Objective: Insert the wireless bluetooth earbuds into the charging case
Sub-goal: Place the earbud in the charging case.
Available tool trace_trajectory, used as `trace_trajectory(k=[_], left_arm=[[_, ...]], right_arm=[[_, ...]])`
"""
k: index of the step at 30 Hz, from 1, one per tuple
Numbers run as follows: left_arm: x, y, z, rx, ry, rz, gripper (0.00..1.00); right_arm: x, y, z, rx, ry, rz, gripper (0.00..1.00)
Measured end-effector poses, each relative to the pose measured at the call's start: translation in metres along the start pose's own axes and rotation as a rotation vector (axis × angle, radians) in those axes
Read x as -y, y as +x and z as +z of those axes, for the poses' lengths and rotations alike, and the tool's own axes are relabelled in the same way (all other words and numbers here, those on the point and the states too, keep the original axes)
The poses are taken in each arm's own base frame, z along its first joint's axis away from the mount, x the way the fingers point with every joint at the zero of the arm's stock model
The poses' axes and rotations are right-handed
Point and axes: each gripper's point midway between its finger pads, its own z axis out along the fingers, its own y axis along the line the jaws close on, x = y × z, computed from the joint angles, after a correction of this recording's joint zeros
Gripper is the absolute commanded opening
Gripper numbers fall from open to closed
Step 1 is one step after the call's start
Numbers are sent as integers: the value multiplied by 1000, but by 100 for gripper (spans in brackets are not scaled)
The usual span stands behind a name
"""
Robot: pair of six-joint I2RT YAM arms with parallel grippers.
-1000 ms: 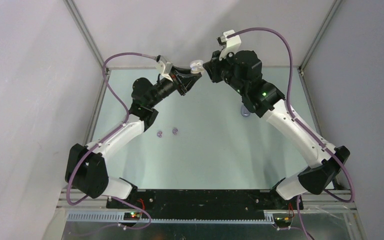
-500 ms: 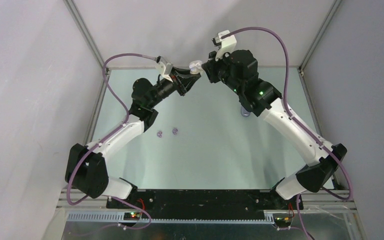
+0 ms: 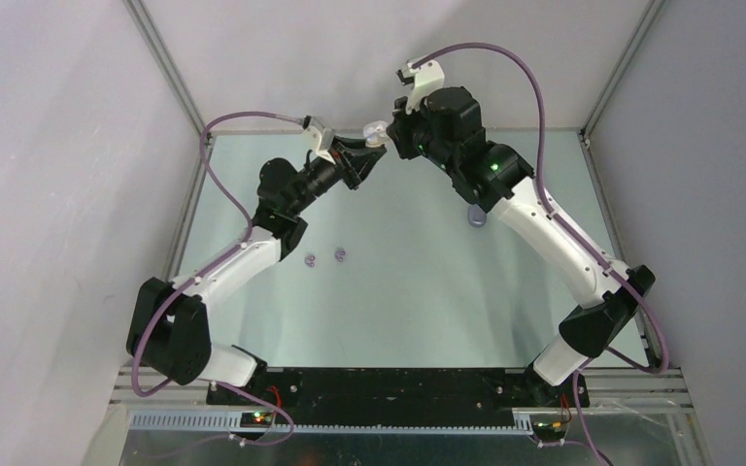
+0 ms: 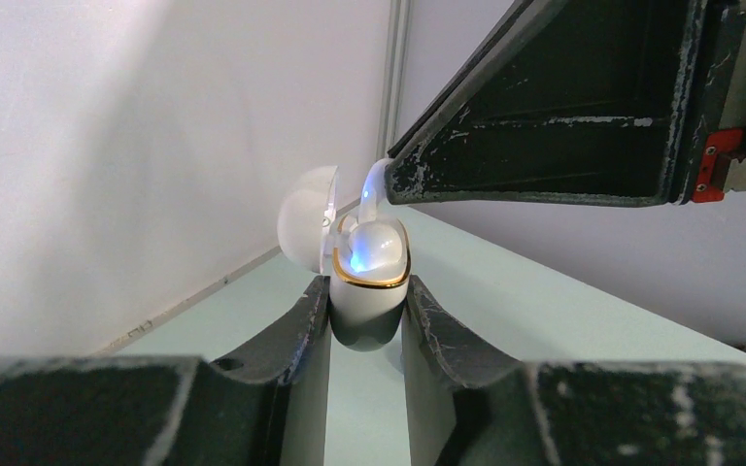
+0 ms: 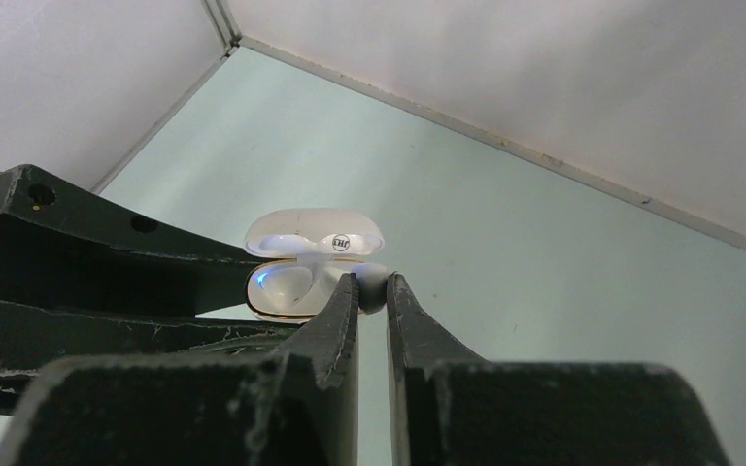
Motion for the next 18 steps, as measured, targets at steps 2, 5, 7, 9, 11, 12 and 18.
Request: trace_trajectory(k=[2,5,7,9,11,12,18], left_arm=[[-2,0,0,4,-9,0,0],[-2,-1,0,8,-14,-3,0],[-2,-2,0,11,-15,-6,0],[-2,-2,0,13,-14,-8,0],[-2,-2,0,13,-14,-9,0],[-2,-2,0,12,-14,-12,0],[-1,-2,0,12,-10,-13,0]], right_arm=[[-1,0,1,-4,3,0,4],[-1,0,1,-6,8,-1,5],[-1,-1,1,-5,9,-2,6],[-1,-1,1,-4,9,-3,8],[-1,-1,1,-4,9,-3,12],[-1,-1,1,-4,9,-3,15],[-3,-1,1,-5,-2,-1,33]])
